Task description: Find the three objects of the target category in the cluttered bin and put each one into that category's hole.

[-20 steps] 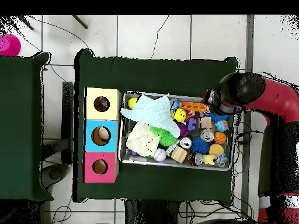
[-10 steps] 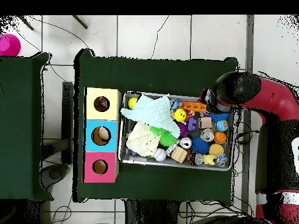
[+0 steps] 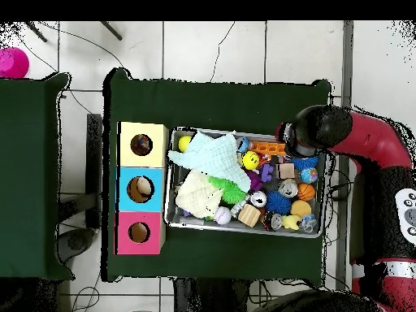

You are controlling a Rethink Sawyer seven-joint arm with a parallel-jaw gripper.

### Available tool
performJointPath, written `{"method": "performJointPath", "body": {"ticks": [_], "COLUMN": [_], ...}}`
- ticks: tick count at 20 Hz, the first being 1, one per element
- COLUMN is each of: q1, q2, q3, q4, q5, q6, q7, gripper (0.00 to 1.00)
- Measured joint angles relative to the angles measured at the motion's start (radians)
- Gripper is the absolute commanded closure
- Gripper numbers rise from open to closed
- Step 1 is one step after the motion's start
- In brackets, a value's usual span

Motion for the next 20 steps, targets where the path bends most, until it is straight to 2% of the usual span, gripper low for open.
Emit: {"method": "performJointPath", "body": {"ticks": [15,20], "q1": [0.000,0.000], "q2": [0.041,0.060], "q3": [0.000,0.000], "q4": [-0.003,-0.029], "q5": [-0.030,-0.036], "q6": [-0.012,-0.012], "q7": [0.000,0.000], "gripper": [0.00,0.00]}}
